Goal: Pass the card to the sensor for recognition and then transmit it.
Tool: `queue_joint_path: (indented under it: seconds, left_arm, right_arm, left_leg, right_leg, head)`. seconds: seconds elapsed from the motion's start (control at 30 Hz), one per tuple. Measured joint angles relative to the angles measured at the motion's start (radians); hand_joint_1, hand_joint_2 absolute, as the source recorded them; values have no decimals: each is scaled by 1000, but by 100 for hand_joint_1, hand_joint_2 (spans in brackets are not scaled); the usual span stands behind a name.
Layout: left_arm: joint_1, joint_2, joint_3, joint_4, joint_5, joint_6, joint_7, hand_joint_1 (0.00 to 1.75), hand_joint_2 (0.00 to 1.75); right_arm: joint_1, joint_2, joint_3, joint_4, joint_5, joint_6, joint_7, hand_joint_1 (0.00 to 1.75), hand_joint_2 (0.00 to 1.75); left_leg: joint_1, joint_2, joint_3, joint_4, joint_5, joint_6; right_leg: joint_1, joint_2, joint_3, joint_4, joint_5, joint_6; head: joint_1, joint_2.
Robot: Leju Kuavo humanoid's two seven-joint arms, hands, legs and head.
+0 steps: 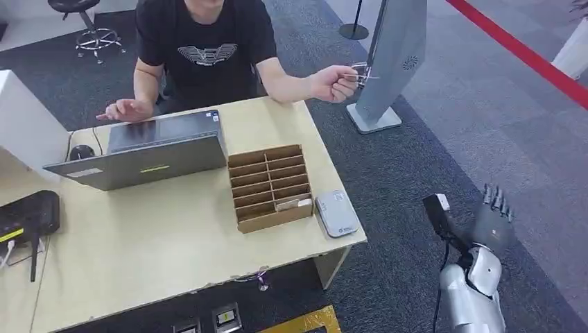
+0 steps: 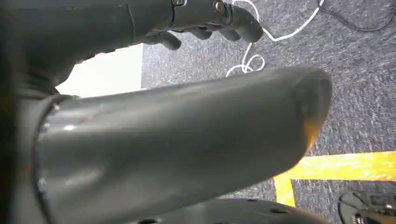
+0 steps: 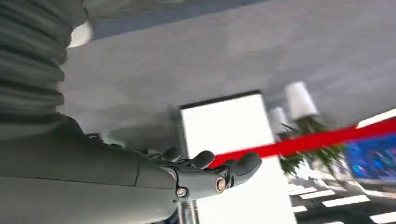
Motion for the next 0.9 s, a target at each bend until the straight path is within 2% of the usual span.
queue_joint_path:
  seconds: [0.1,0.37,0.47,0.67,0.77,0.9]
  left_arm:
    - [2,-4,24,0,-35,0,0,0,0]
    - [7,-10,97,0,-113,0,0,0,0]
    - [9,-13,126,0,-143,0,3,0,0]
    - [13,-18,180,0,-195,0,14,0,0]
    - [18,-23,207,0,-216,0,24,0,0]
    - [23,-23,233,0,-222,0,42,0,0]
  right_arm:
    - [-57,42,-87,-27,-20,0,-156,0,175]
    - [-200,150,-305,-69,-116,0,-470,0,175]
    - [-233,188,-347,-80,-162,0,-546,0,175]
    - [-256,268,-365,-126,-260,0,-611,0,175]
    - [-254,305,-359,-156,-308,0,-618,0,175]
    - [-229,357,-309,-212,-364,0,-615,0,175]
  left_leg:
    - [0,0,0,0,0,0]
    - [0,1,0,0,0,0]
    - [0,1,0,0,0,0]
    - [1,0,-1,0,0,0]
    - [1,0,-1,0,0,0]
    - [1,0,-1,0,0,0]
  right_leg:
    - [0,1,0,0,0,0]
    - [0,1,0,0,0,0]
    - [0,1,0,0,0,0]
    - [1,0,0,0,0,0]
    - [1,0,0,0,0,0]
    - [1,0,0,0,0,0]
  head:
    - [0,0]
    - [0,0]
    - [0,0]
    - [0,0]
    - [0,0]
    - [0,0]
